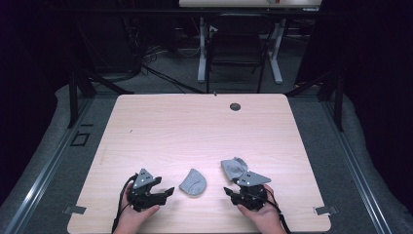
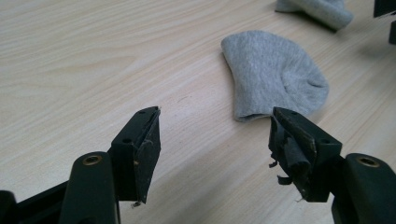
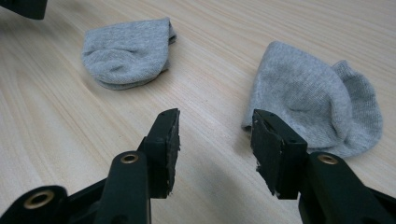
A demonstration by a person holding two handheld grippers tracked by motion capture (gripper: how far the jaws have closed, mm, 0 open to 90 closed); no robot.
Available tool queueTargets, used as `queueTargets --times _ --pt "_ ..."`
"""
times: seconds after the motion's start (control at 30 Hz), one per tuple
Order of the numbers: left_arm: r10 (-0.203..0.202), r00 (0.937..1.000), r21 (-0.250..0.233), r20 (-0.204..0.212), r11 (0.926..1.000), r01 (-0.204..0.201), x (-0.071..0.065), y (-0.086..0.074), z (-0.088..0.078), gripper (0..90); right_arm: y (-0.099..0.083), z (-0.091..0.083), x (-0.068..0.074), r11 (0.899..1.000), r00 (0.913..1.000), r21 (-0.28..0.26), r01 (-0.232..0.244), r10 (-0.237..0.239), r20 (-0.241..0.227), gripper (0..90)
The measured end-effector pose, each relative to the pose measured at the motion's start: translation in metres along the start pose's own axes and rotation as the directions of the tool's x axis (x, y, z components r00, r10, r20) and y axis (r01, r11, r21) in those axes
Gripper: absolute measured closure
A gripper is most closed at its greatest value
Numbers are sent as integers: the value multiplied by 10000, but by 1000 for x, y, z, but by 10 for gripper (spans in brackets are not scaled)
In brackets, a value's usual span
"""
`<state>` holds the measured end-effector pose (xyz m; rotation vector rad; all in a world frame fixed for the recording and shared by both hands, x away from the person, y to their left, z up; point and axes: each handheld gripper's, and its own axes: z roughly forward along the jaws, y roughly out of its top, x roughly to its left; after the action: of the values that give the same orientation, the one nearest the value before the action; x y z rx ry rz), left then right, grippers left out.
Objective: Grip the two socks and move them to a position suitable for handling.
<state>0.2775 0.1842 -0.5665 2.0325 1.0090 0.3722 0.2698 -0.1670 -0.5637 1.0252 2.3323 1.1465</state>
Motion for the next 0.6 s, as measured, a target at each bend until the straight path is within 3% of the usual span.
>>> queueTargets --times 0.2,0.3,0.6 --pt "252 9986 -52 -468 9997 -254 2 -2 -1 448 -1 0 -1 9999 9999 -19 -103 103 23 540" --pt "-137 9991 -231 -395 9997 128 4 -2 -3 459 -1 1 -3 9997 9997 -51 -240 240 58 542" --pt "-226 9988 -297 -428 9993 214 5 -4 -4 470 -2 3 -4 9995 9995 27 -303 302 117 542"
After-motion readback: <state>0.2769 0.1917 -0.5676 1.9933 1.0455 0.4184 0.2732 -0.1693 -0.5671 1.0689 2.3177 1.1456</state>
